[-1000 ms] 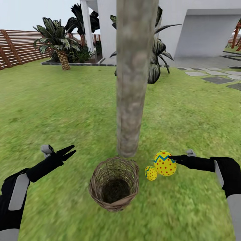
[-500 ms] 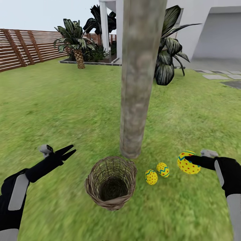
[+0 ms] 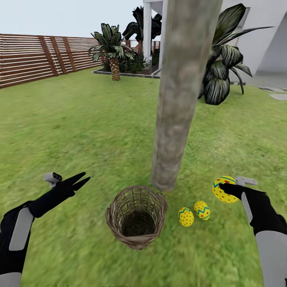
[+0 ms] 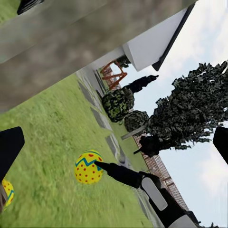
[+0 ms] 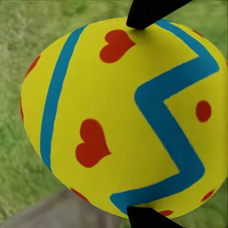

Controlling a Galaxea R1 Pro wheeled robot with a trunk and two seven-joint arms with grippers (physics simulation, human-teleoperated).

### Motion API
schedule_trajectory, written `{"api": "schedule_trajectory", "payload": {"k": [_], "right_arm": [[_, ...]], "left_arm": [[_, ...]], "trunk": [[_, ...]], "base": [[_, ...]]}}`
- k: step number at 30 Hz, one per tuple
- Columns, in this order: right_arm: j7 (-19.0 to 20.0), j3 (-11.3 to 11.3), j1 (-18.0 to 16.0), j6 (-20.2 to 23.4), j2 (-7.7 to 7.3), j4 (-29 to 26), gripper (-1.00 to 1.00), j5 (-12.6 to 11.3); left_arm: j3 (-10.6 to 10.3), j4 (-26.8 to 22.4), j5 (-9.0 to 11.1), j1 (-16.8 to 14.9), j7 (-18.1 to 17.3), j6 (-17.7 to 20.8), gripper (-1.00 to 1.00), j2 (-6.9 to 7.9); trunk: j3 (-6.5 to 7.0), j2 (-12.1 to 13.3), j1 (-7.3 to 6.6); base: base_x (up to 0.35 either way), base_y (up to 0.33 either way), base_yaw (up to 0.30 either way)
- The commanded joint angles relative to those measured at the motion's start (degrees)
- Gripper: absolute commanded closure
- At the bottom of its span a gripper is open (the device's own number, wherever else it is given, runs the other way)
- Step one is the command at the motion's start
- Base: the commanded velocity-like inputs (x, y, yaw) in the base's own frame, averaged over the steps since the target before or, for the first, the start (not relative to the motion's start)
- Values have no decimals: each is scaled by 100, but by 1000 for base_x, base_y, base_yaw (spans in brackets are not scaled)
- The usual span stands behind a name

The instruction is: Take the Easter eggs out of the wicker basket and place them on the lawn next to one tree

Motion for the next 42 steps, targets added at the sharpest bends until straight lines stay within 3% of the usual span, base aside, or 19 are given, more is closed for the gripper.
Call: {"api": "schedule_trajectory", "payload": {"k": [1, 10, 16, 18, 20, 23, 25, 28, 29, 30, 32, 34, 36, 39, 42], "right_arm": [[45, -11, -1, 22, 2, -4, 100, 45], [45, -9, 0, -56, 3, -2, 100, 39], [45, -11, 0, -67, 3, 25, 100, 32], [18, -4, 0, -325, -4, 350, 100, 52], [-184, -1, 0, -879, -9, 752, 100, 60], [-964, 17, -6, -1778, -20, 1371, 100, 59], [-1258, 24, -18, -1986, -33, 1647, 100, 54], [-1358, 26, -69, -2057, -40, 1947, 100, 58], [-1364, 31, -74, -2059, -37, 1970, 100, 56], [-1368, 71, -77, -2061, -37, 1985, 100, 55], [-1370, 206, -79, -2061, -37, 1993, 100, 55], [-1370, 257, -79, -2062, -33, 1994, 100, 55], [-1370, 312, -79, -2062, -19, 1993, 100, 49], [-1391, 863, -79, -2065, 45, 1943, 100, 47], [-1396, 994, -80, -2062, 118, 1936, 100, 49]], "left_arm": [[2, 0, 0, -5, -11, 26, -100, -1], [2, 8, 0, -5, -11, 25, -100, -1], [2, 5, 0, -5, -11, 25, -100, -1], [2, 4, 0, -5, -11, 26, -100, -1], [2, 8, 0, -5, -11, 26, -100, -1], [-12, 27, 0, -5, -36, 26, -100, -6], [-14, 29, 0, -5, -66, 25, -100, -9], [-40, 17, -2, -5, -80, 31, -100, -21], [-95, -2, -1, -5, -81, 32, -100, -28], [-314, -31, -6, -5, -78, 33, -100, -34], [-948, -90, -8, -5, -74, 27, -100, -34], [-1229, -254, -9, -5, -71, 25, -100, -41], [-1313, -324, -9, -5, -72, 25, -100, -50], [-1328, -346, -1, -5, -73, 18, -100, -91], [-1326, -348, 0, -5, -73, 4, -100, -105]], "trunk": [[-4, -2, -1], [-4, -2, -1], [-4, -2, -1], [-4, -2, -1], [-4, -2, -1], [-4, -2, -1], [-4, -2, -1], [-4, -2, -1], [-4, -2, -1], [-4, -2, -1], [-4, -2, -1], [-4, -2, -1], [-4, -2, -1], [-4, -2, -1], [-4, -2, -1]], "base": [[0, -331, 287], [-72, -331, 287], [-97, -331, 59], [-87, -331, 1], [-29, -331, 0], [-6, -162, 0], [-1, -25, 0], [0, -5, 0], [0, 0, 0], [0, 0, 0], [0, 0, 0], [0, 0, 0], [0, 0, 0], [-38, -38, 0], [-214, -192, 140]]}}
